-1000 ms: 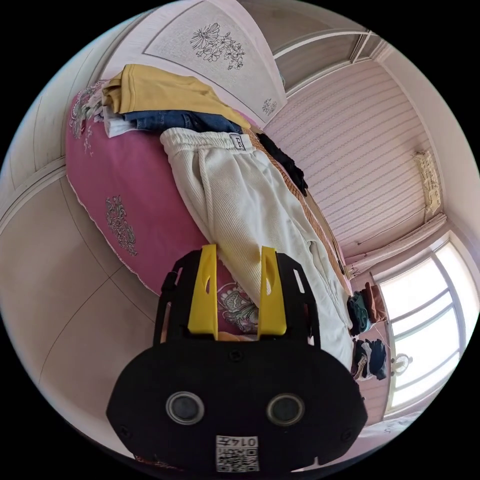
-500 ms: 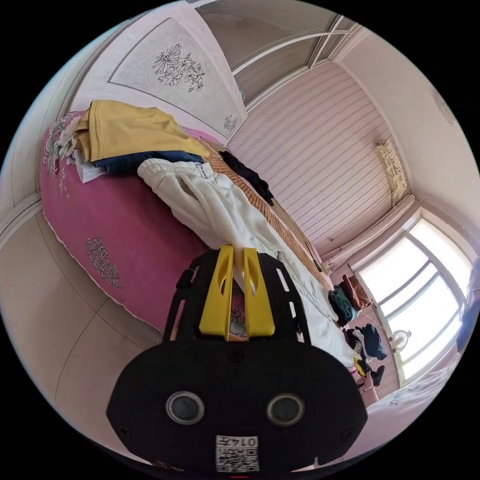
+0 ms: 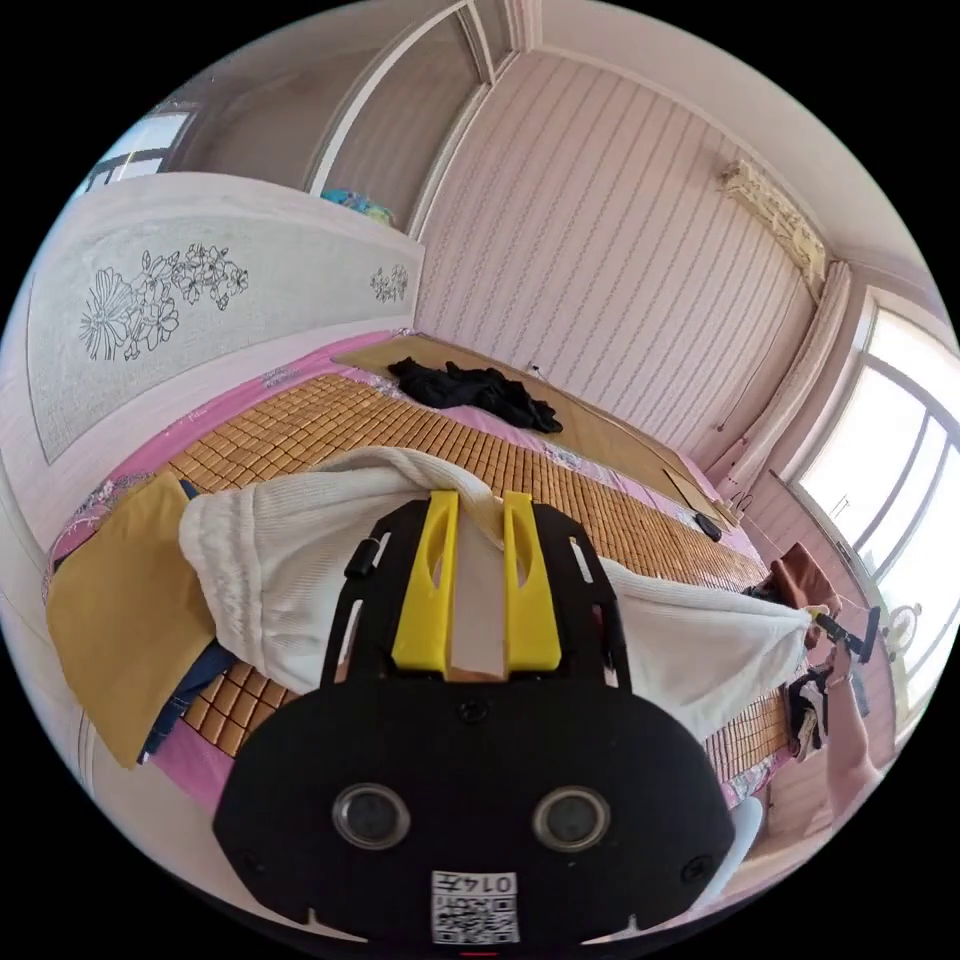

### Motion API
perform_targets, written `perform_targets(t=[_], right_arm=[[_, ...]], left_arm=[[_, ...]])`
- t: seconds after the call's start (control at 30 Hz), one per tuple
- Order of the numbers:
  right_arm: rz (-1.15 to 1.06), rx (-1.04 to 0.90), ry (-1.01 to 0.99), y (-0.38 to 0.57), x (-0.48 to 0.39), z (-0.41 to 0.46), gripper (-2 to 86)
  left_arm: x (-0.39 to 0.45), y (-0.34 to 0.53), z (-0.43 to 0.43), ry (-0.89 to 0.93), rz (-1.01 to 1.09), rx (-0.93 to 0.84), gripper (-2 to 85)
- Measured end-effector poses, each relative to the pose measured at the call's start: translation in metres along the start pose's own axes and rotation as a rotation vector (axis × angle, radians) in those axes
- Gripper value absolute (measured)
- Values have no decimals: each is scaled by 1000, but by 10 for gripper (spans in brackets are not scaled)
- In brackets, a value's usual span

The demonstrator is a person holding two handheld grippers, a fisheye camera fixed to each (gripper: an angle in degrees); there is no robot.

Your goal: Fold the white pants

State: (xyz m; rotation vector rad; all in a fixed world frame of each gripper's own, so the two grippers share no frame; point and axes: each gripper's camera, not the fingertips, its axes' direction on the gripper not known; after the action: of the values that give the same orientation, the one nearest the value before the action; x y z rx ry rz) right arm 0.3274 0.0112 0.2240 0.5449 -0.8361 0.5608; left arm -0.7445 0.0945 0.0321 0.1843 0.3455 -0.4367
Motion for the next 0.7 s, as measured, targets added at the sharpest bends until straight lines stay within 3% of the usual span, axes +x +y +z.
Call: perform_targets(t=[0.07, 0.17, 0.4, 0.57, 0.7], right_arm=[[93, -95, -18, 2, 11, 35, 62], [117, -155, -170, 42, 24, 64, 81], [267, 70, -246, 166, 63, 23, 104], [313, -29, -241, 172, 66, 48, 136], [429, 52, -299, 154, 71, 71, 137]], left_arm=[[-5, 2, 19, 36, -60, -44, 108], [-14, 37, 11, 69, -41, 49, 110], [-73, 138, -5, 46, -130, 1, 113], [-89, 165, 32, 92, -253, -128, 149], [-84, 155, 58, 197, -345, -79, 161]])
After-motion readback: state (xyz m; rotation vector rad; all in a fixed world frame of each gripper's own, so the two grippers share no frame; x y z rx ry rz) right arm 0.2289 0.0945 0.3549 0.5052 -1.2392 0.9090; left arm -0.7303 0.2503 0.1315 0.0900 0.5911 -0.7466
